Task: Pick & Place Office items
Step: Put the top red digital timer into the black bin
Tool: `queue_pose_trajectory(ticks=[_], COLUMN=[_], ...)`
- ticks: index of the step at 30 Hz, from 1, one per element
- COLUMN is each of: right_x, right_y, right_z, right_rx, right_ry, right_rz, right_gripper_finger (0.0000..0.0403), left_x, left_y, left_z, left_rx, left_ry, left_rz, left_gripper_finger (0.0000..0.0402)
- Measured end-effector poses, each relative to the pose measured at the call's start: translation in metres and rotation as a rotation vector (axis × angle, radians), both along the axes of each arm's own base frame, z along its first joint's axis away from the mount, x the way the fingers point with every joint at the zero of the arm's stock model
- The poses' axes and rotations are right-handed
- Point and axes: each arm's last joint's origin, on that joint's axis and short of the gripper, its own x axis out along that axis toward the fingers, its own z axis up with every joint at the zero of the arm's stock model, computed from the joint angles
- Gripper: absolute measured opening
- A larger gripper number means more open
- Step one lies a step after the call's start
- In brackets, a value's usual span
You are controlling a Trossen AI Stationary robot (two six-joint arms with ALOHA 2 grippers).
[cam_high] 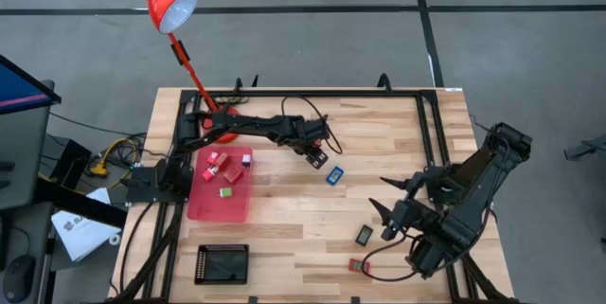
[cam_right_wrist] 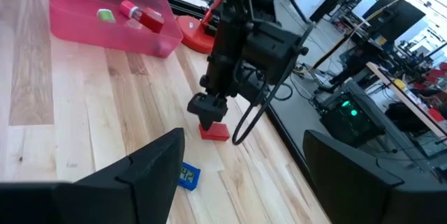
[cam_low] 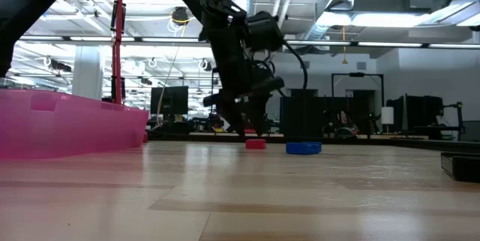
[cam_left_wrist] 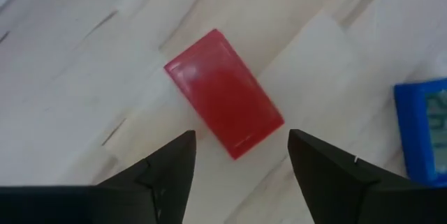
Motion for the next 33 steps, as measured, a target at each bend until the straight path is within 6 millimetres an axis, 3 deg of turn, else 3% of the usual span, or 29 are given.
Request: queue_pose_trajectory(ticks=[14,25,29,33], right_x=[-0.001,-0.003,-0.005,-0.008], right_y=[0.001,0.004,0.005,0.008], right_z=[0.000,0.000,0.000,0.000], right_rx=[-0.008,-0.005,-0.004,0.001], right_ry=[0.005,0.003,0.002,-0.002], right_rz=[0.011,0.023,0.031,0.048], right_gripper_finger=[0.0286,0.0285,0.0285,0.0285], left_x=[0.008,0.013,0.016,0.016], left_y=[0.002,0.007,0.014,0.020], left_z=[-0.005,-0.029,-0.029,-0.025], left_rx=[-0.010,-0.062,-0.084,-0.100], left_ry=[-0.065,-0.001,0.007,0.011], left_rz=[0.057,0.090,0.125,0.152], left_gripper_finger=[0.0265,0.0265,0.0256,0.0223])
